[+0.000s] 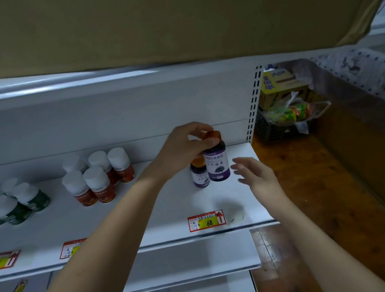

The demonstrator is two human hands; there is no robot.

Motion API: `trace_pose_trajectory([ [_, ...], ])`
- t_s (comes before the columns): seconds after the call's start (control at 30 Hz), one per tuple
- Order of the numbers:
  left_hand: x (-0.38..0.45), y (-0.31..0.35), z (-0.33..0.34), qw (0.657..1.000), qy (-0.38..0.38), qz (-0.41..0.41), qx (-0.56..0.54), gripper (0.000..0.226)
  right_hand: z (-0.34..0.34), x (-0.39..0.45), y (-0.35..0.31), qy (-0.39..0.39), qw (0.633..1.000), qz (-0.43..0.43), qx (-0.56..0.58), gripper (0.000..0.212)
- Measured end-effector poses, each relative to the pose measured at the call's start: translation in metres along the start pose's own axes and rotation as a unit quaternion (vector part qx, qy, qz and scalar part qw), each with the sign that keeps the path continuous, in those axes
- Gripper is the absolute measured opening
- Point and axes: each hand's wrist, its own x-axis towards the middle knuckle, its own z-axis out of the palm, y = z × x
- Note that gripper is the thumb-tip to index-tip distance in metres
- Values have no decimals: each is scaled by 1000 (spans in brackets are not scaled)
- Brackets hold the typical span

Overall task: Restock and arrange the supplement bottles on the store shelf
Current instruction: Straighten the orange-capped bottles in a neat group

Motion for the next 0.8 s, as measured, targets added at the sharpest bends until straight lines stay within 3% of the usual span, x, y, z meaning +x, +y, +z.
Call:
trace_pose_trajectory([
  [0.2, -39, 6, -23, 996, 20, -46, -78, 21, 26, -37, -41, -105, 974, 44, 194, 28],
  [0.37, -66, 5, -33, 995, 45, -65, -62, 15, 45, -60, -48, -179, 951, 61, 245, 33],
  [0.8, -94, -3, -44, 989, 111, -78, -64, 28, 77, -75, -50, -195, 935, 76, 285, 45],
])
